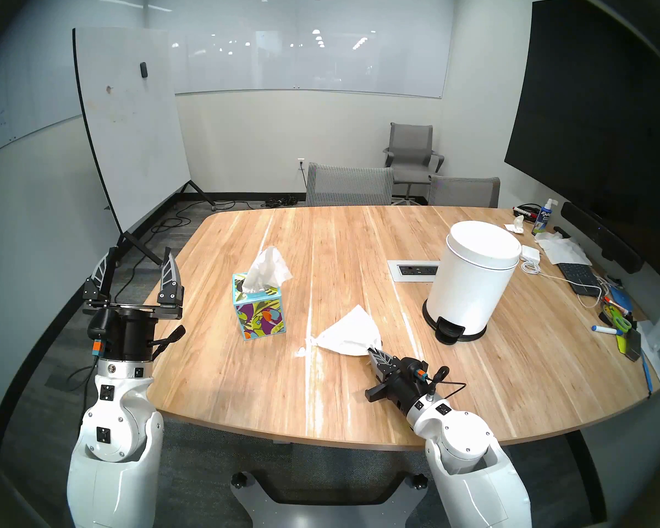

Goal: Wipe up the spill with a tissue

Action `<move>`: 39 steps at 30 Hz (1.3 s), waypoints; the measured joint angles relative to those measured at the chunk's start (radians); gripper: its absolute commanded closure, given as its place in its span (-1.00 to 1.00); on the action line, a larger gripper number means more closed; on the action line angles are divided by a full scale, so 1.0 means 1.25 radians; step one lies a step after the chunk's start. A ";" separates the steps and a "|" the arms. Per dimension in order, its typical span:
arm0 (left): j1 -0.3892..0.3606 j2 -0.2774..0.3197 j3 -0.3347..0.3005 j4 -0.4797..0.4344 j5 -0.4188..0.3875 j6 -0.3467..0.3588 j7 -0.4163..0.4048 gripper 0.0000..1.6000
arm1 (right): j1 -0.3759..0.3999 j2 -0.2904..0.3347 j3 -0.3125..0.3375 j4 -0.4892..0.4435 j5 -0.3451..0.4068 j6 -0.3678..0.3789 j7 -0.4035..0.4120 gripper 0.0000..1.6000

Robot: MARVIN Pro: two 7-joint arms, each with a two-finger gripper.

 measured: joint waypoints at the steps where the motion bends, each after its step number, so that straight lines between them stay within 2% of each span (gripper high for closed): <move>1: 0.000 0.000 0.000 0.000 0.000 0.000 0.000 -1.00 | 0.003 0.000 0.002 0.000 0.000 0.005 -0.001 1.00; 15: 0.000 0.000 0.000 0.000 0.000 0.000 0.000 -1.00 | 0.010 0.000 0.032 -0.058 0.001 0.057 -0.015 1.00; 23: 0.000 0.000 0.000 0.000 0.000 0.000 0.000 -1.00 | -0.029 0.004 0.048 -0.135 0.022 0.138 0.008 1.00; 34: 0.000 0.000 0.000 0.000 0.000 0.000 0.000 -1.00 | -0.099 0.039 0.105 -0.243 0.067 0.280 0.078 1.00; 39: 0.000 0.000 0.000 0.000 0.000 0.000 0.000 -1.00 | -0.099 0.059 0.118 -0.243 0.073 0.323 0.106 1.00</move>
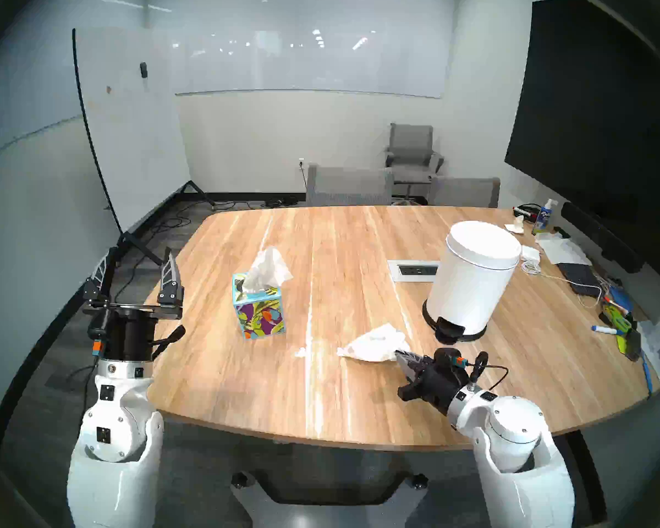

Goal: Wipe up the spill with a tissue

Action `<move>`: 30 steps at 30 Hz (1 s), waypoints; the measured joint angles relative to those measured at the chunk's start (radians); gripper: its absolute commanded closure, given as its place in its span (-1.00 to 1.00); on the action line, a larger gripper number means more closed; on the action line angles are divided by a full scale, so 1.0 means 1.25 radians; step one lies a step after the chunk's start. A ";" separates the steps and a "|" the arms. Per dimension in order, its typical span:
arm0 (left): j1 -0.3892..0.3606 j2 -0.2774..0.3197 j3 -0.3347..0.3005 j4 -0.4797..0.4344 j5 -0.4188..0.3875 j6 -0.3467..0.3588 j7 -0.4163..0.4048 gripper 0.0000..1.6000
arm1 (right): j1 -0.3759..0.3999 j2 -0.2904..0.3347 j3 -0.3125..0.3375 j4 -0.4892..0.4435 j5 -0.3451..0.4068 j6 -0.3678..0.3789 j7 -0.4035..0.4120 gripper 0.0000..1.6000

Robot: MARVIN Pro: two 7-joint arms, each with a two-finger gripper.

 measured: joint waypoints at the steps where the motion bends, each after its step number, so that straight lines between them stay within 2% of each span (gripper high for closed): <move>1: 0.000 0.000 0.000 0.000 0.000 0.000 0.000 -1.00 | 0.006 0.004 -0.001 0.014 0.000 0.003 0.007 1.00; 16: 0.000 0.000 0.000 0.000 0.000 0.000 0.000 -1.00 | 0.113 0.006 -0.070 0.185 -0.040 -0.021 0.022 1.00; 30: 0.000 0.000 0.000 0.000 0.000 0.000 0.000 -1.00 | 0.183 -0.002 -0.069 0.255 -0.042 -0.041 0.031 1.00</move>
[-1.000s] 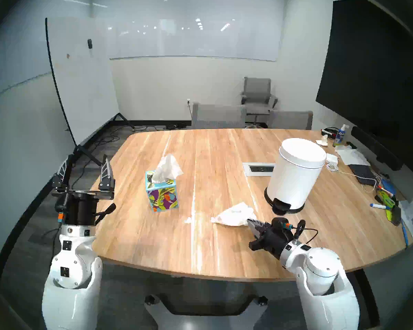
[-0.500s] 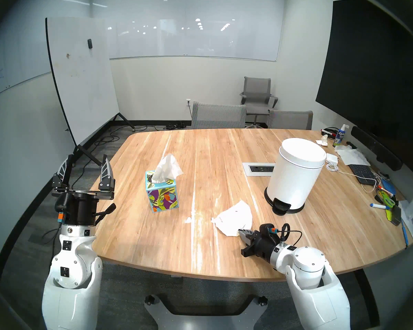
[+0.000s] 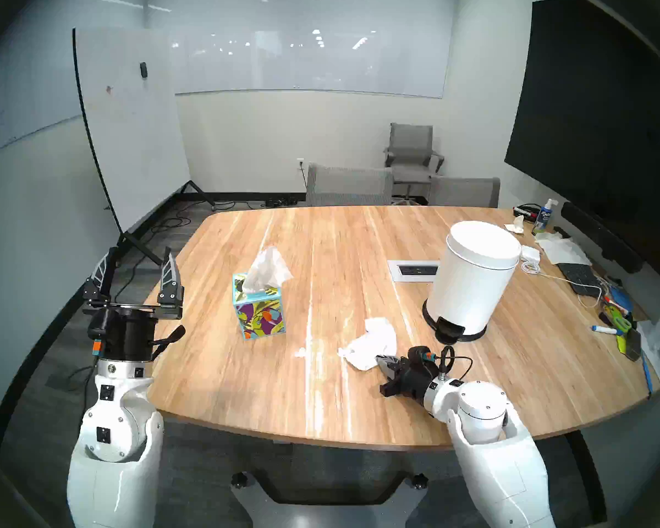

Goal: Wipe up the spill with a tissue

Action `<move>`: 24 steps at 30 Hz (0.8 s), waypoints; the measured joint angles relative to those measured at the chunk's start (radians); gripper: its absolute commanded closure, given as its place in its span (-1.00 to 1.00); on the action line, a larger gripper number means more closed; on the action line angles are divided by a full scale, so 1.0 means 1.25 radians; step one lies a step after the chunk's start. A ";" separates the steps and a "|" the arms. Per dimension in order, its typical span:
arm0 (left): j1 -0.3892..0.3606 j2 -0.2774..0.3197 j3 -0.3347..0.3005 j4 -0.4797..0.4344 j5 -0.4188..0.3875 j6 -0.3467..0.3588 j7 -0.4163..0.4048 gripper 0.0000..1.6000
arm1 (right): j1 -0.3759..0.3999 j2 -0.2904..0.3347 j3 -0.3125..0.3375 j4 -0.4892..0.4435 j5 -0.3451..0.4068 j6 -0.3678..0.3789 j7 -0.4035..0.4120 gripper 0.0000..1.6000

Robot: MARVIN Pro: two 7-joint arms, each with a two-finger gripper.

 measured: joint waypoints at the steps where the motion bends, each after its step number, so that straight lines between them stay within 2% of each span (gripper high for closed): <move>1: 0.000 0.000 0.000 0.000 0.000 0.000 0.000 -1.00 | 0.003 0.000 0.001 0.003 0.000 -0.001 0.002 1.00; 24: 0.000 0.000 0.000 0.000 0.000 0.000 0.000 -1.00 | 0.075 0.002 -0.011 0.085 -0.005 -0.016 0.028 1.00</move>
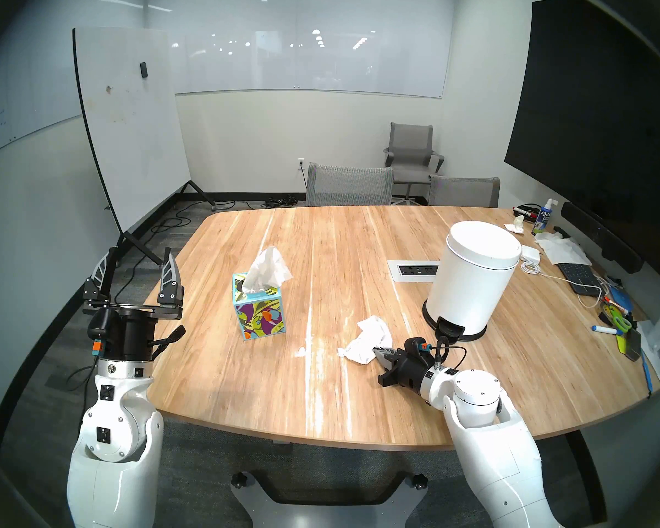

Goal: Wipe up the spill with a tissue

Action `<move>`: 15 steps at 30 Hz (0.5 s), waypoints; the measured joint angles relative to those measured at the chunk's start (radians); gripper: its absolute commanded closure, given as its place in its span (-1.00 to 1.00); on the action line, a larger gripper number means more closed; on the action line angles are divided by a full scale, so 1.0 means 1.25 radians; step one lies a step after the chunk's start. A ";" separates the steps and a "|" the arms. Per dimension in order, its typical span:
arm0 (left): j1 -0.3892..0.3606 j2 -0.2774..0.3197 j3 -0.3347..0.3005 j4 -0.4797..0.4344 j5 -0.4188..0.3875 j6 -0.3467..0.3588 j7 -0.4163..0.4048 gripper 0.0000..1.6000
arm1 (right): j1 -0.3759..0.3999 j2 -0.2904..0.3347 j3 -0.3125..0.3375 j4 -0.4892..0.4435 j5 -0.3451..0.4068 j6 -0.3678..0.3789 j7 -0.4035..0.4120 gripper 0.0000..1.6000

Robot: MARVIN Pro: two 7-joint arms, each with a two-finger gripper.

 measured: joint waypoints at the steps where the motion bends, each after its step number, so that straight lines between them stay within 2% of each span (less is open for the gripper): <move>1: 0.000 0.000 0.000 0.000 0.000 0.000 0.000 -1.00 | 0.005 0.002 0.000 0.006 0.000 -0.002 0.002 1.00; 15: 0.000 0.000 0.000 0.000 0.000 0.000 0.000 -1.00 | 0.049 0.006 0.014 0.069 0.000 -0.041 0.012 1.00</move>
